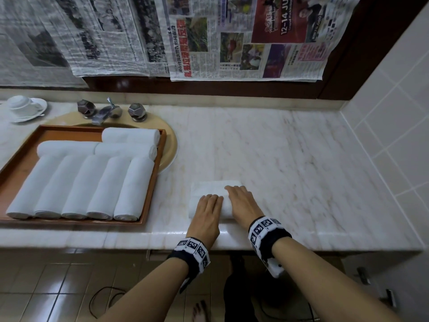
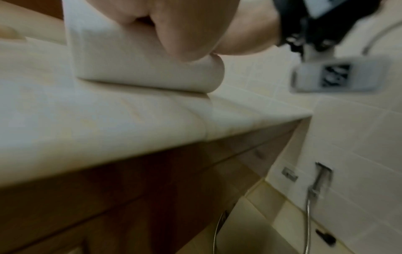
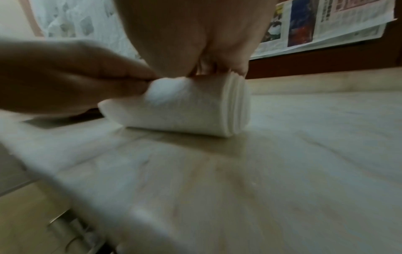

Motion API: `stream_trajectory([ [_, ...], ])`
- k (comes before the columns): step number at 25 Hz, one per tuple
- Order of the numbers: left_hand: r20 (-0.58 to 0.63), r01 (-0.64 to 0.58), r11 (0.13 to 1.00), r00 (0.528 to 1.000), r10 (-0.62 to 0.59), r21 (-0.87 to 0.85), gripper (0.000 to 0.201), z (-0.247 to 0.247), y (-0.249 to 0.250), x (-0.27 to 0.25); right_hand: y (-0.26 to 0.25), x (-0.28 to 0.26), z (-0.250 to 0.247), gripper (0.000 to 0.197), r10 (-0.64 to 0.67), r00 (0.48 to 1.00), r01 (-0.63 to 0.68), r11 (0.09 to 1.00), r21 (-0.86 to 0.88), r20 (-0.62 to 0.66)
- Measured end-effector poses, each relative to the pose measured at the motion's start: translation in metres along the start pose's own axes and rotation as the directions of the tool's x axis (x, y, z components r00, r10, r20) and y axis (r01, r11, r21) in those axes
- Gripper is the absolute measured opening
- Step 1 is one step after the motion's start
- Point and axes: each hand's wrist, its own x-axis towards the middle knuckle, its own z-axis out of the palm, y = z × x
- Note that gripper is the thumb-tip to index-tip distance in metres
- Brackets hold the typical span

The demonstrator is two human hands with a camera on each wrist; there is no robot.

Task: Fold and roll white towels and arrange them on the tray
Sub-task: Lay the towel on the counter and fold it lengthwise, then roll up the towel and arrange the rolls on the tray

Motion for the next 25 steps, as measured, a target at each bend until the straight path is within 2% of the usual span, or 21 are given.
stream_trajectory([
  [1, -0.016, 0.005, 1.0, 1.0, -0.005, -0.005, 0.061, -0.003, -0.001, 0.006, -0.003, -0.009, 0.005, 0.042, -0.021, 0.994, 0.021, 1.0, -0.008, -0.111],
  [2, -0.019, 0.015, 1.0, 1.0, -0.015, -0.013, 0.053, -0.006, -0.002, 0.017, -0.004, -0.019, 0.014, 0.044, -0.05, 0.985, 0.043, 0.998, -0.044, -0.167],
  [3, 0.003, 0.034, 0.999, 0.999, -0.034, -0.012, 0.046, -0.011, -0.005, 0.029, -0.006, -0.029, 0.021, 0.052, -0.059, 0.984, 0.044, 0.995, -0.092, -0.166],
  [5, 0.107, 0.05, 0.998, 0.993, -0.055, 0.047, 0.039, -0.025, -0.005, 0.05, -0.012, -0.038, 0.03, 0.077, 0.012, 1.0, -0.015, 0.981, -0.192, -0.018],
  [7, 0.147, 0.08, 0.989, 0.984, -0.098, 0.124, 0.039, -0.03, -0.003, 0.059, -0.011, -0.031, 0.023, 0.093, 0.06, 0.995, -0.035, 0.955, -0.295, 0.076],
  [10, 0.069, 0.121, 0.979, 0.989, -0.134, 0.162, 0.055, -0.026, 0.004, 0.047, -0.005, -0.002, 0.007, 0.091, 0.058, 0.987, -0.013, 0.957, -0.291, 0.147],
  [11, 0.125, 0.119, 0.979, 0.982, -0.141, 0.166, 0.066, -0.027, 0.005, 0.044, -0.003, 0.006, 0.003, 0.091, 0.055, 0.987, -0.011, 0.96, -0.281, 0.148],
  [13, 0.303, 0.091, 0.962, 0.938, -0.17, 0.257, 0.087, -0.031, 0.0, 0.052, 0.002, 0.022, -0.002, 0.097, 0.04, 0.983, 0.007, 0.967, -0.256, 0.179],
  [15, 0.362, 0.073, 0.939, 0.91, -0.201, 0.337, 0.102, -0.033, -0.008, 0.075, 0.008, 0.04, -0.004, 0.105, 0.039, 0.97, 0.02, 0.971, -0.237, 0.24],
  [17, 0.365, 0.125, 0.945, 0.901, -0.235, 0.301, 0.102, -0.033, -0.014, 0.097, 0.013, 0.06, -0.011, 0.1, 0.049, 0.955, 0.007, 0.982, -0.187, 0.292],
  [20, 0.393, 0.204, 0.951, 0.875, -0.283, 0.231, 0.079, -0.033, -0.023, 0.117, 0.022, 0.086, -0.024, 0.079, 0.058, 0.929, -0.022, 0.995, -0.102, 0.365],
  [22, 0.45, 0.235, 0.947, 0.837, -0.311, 0.218, 0.075, -0.033, -0.026, 0.12, 0.025, 0.091, -0.028, 0.083, 0.096, 0.888, -0.069, 0.995, -0.076, 0.449],
  [25, 0.484, 0.27, 0.944, 0.811, -0.328, 0.188, 0.088, -0.035, -0.028, 0.117, 0.02, 0.087, -0.03, 0.09, 0.144, 0.859, -0.099, 0.988, -0.116, 0.491],
])
